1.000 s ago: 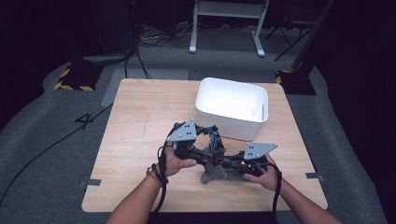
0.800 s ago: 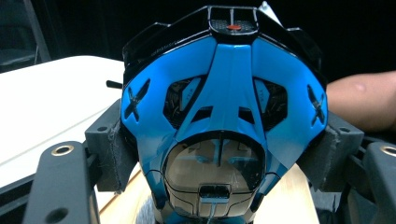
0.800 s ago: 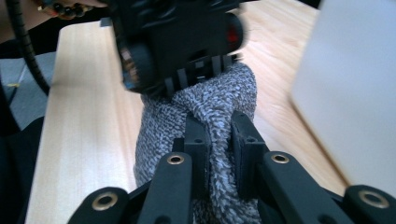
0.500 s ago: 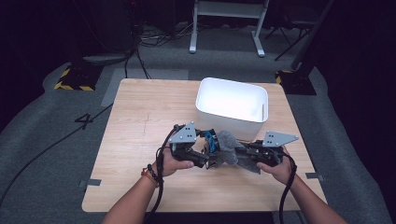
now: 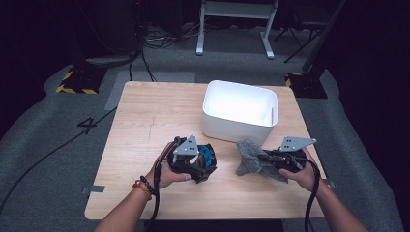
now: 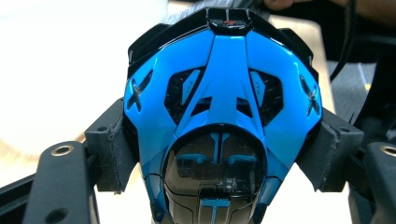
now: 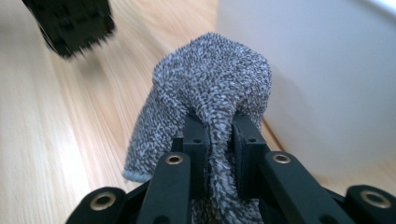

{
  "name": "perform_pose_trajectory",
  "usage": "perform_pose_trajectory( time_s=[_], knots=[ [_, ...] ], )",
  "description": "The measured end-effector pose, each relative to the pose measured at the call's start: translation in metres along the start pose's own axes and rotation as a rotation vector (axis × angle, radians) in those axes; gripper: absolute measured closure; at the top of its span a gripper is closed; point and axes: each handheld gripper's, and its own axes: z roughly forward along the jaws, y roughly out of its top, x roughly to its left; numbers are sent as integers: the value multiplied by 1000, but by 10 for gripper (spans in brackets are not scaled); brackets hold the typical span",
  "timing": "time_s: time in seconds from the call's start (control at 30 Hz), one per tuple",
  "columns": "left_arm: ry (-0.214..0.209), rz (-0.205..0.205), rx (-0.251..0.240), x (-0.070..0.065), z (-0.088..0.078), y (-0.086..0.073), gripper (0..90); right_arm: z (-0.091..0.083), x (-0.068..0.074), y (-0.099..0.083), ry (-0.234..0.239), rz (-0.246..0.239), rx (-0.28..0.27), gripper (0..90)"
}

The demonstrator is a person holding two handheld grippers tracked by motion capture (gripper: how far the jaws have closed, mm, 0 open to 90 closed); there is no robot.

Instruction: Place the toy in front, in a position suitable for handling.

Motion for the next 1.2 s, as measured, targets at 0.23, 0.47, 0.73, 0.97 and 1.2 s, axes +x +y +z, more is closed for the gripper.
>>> perform_pose_trajectory(
  time_s=[0.23, 0.47, 0.73, 0.97, 1.2],
  knots=[
    [37, 0, 90, 6, 9, -7, 243, -15, -21, -20, -50, 43, 57, 773],
    [24, -23, 135, 13, 27, -4, 242, -17, -34, -33, -79, 74, 100, 762],
    [3, -69, 197, 23, 46, -3, 240, -6, -36, -39, -62, 85, 109, 742],
    [25, -73, 331, 25, 65, -12, 238, 4, -32, -41, -42, 74, 113, 728],
    [52, -84, 395, 26, 71, -18, 238, 13, -28, -42, -32, 61, 132, 689]
  ],
)
